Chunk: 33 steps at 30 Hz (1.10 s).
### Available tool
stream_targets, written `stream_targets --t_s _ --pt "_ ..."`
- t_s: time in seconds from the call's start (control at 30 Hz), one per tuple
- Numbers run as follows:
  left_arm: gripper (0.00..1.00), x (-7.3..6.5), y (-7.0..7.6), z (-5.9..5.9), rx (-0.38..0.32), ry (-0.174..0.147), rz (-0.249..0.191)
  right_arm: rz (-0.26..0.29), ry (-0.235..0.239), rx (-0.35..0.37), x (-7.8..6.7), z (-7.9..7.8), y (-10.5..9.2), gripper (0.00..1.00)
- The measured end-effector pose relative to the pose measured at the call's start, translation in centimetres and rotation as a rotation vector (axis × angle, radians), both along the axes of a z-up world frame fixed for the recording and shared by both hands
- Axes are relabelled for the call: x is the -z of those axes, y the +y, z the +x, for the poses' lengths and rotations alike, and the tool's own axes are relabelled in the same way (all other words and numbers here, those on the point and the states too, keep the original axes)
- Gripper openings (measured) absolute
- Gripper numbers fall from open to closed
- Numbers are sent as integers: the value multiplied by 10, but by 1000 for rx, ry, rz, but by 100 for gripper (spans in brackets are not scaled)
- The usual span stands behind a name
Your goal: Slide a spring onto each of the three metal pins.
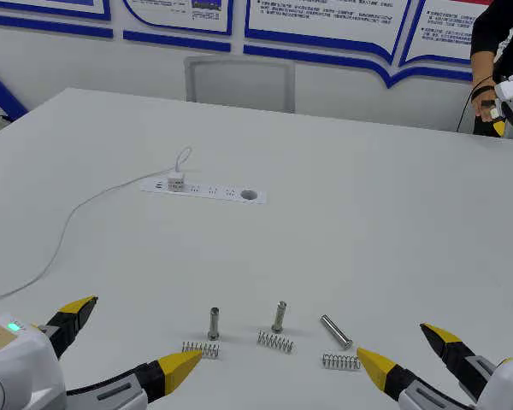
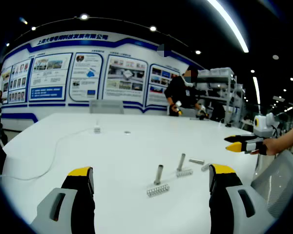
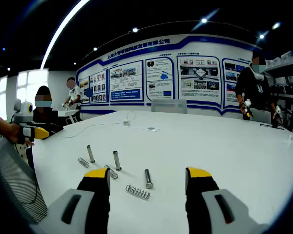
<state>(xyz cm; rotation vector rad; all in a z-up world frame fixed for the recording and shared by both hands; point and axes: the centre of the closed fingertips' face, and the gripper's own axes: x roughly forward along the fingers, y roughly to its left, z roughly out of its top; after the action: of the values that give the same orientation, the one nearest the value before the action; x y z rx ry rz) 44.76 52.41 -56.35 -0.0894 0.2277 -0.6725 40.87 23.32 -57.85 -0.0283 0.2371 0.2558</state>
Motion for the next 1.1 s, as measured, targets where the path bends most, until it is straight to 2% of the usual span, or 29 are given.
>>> stream_targets --t_s 0.2,0.8,1.1 --pt "100 1 4 2 -14 13 -17 -2 15 4 3 -1 -1 63" --pt "99 7 -1 -1 4 31 13 7 44 7 10 -2 -2 63" --pt "99 10 -3 -3 11 43 24 2 64 -22 15 -3 4 63"
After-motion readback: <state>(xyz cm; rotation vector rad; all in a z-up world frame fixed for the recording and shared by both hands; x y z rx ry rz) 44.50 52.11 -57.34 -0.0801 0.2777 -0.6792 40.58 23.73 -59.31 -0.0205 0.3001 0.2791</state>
